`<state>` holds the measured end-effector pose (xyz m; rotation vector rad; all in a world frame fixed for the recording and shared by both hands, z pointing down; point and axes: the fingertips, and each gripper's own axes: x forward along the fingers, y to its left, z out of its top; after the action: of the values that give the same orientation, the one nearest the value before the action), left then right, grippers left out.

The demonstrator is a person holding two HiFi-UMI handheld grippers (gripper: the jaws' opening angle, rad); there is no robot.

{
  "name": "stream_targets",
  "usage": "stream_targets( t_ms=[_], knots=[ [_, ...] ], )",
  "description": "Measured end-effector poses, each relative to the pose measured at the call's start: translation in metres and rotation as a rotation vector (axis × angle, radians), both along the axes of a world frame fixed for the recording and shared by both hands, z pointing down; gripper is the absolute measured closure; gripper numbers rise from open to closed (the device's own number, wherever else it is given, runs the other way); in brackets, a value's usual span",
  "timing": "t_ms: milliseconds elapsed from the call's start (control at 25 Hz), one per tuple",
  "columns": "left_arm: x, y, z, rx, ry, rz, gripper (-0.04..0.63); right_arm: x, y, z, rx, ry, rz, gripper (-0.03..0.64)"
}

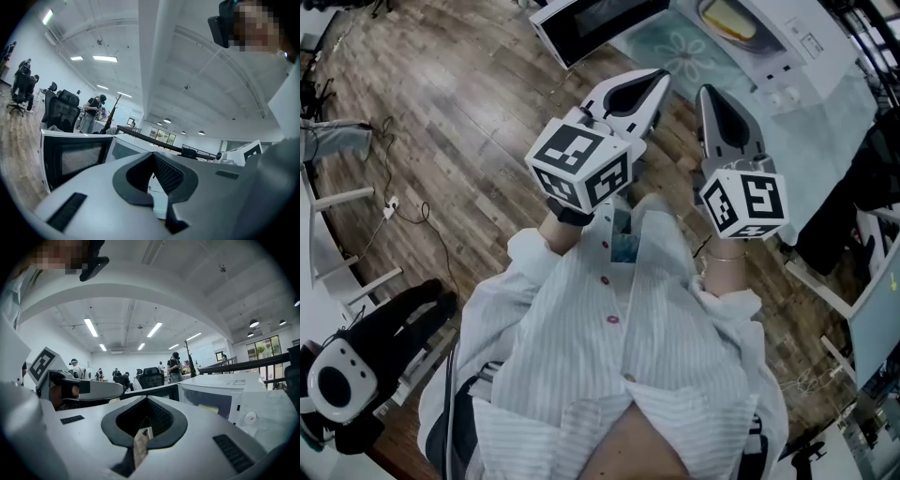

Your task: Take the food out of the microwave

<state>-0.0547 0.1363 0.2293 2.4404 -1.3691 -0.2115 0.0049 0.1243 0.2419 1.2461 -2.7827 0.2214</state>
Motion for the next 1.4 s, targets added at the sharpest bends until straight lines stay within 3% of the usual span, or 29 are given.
stream_targets(
  t_ms=[520, 960, 1400],
  knots=[
    [-0.001, -0.087, 0.021, -0.048, 0.014, 0.083, 0.588, -0.004, -0.080, 0.023, -0.051, 0.032, 0.079, 0.588],
    [0.041, -0.207, 0.010, -0.038, 0.006, 0.159, 0.588, 0.031, -0.190, 0.013, -0.042, 0.032, 0.145, 0.588],
    [0.080, -0.250, 0.007, -0.056, 0.021, 0.235, 0.588, 0.063, -0.225, 0.003, -0.035, 0.046, 0.208, 0.588]
  ],
)
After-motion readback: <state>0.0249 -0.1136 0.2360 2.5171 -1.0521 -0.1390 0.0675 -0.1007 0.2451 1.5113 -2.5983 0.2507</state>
